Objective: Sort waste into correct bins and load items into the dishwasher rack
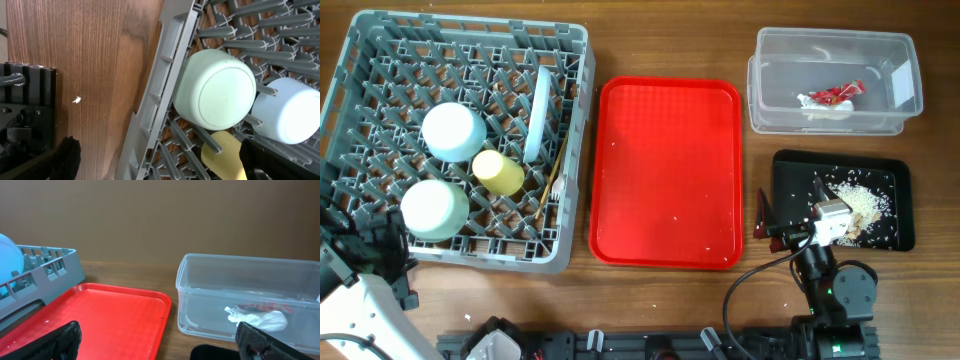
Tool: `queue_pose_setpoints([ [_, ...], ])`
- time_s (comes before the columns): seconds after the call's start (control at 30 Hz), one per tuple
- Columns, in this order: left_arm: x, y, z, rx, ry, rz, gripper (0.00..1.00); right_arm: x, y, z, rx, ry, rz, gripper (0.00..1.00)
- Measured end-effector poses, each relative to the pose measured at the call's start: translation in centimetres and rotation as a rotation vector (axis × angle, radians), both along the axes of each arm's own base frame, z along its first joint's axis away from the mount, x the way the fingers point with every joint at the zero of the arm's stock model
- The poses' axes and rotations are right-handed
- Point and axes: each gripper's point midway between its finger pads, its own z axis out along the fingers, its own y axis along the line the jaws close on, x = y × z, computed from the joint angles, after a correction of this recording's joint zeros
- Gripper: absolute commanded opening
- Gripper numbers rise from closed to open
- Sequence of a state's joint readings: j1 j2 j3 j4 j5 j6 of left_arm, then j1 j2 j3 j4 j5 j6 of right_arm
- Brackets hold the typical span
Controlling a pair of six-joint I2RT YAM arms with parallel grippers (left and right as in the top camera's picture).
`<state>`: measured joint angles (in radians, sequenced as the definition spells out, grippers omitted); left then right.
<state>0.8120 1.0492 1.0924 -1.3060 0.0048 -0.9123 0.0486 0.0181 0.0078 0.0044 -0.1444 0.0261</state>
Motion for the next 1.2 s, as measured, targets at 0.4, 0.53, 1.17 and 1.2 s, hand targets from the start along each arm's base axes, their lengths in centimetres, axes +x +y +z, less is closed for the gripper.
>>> queue_pose_setpoints([
  [0.4, 5.3, -4.9, -0.8, 0.032, -0.140, -0.300, 1.00, 0.0, 0.0, 0.0, 0.000, -0.002, 0.000, 1.00],
  [0.53, 10.0, -10.2, -1.8, 0.121, -0.348, -0.584, 1.00, 0.0, 0.0, 0.1, 0.000, -0.003, 0.000, 1.00],
  [1.17, 12.4, -16.2, -5.3, 0.531, -0.675, -1.124, 1.00, 0.0, 0.0, 0.1, 0.000, -0.004, 0.000, 1.00],
  [1.2, 12.3, -16.2, -5.2, 0.550, -0.683, -1.133, 1.00, 0.0, 0.0, 0.1, 0.000, -0.003, 0.000, 1.00],
])
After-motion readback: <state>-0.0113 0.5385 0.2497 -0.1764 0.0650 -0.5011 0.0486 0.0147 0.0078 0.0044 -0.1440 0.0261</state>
